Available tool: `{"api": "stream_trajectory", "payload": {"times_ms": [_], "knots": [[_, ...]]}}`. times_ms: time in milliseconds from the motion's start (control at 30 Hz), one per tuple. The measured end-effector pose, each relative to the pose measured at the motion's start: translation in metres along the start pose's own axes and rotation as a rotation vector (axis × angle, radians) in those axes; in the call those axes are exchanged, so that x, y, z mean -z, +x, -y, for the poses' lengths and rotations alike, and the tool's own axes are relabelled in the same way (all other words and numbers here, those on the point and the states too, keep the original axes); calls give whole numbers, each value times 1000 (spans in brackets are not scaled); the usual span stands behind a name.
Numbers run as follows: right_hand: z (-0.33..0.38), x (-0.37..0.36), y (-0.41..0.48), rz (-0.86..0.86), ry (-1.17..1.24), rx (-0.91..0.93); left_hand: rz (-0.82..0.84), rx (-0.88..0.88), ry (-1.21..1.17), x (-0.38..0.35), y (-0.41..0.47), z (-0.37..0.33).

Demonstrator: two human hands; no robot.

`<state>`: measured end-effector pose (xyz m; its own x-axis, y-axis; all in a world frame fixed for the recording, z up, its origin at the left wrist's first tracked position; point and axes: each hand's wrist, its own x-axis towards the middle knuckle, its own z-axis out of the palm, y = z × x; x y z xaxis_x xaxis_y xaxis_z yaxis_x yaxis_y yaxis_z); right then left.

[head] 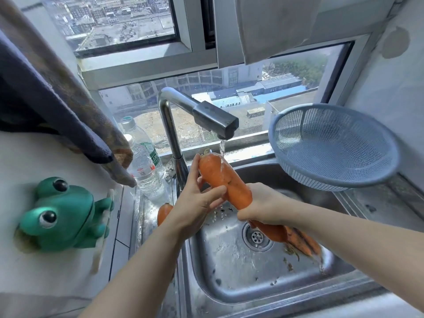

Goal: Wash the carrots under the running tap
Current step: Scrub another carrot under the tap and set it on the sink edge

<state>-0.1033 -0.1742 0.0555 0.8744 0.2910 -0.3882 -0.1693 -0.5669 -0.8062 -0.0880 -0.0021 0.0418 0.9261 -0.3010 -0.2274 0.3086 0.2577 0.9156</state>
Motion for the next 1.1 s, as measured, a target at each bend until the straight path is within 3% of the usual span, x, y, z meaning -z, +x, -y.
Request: {"api": "stream_trajectory", "payload": {"times_ms": [200,367,500,667,1100], "knots": [[3,-9,2,-62,-102,-13,-166,-48,25,-16,6,10],[4,-4,-1,3,-47,-12,-26,8,-50,0,1,7],[7,-8,1,-44,-110,-10,-101,-15,-3,-7,3,9],[8,-6,0,-9,-92,2,-29,-3,-13,1,0,4],[12,-5,2,-51,-141,11,-84,-8,6,-9,3,0]]}}
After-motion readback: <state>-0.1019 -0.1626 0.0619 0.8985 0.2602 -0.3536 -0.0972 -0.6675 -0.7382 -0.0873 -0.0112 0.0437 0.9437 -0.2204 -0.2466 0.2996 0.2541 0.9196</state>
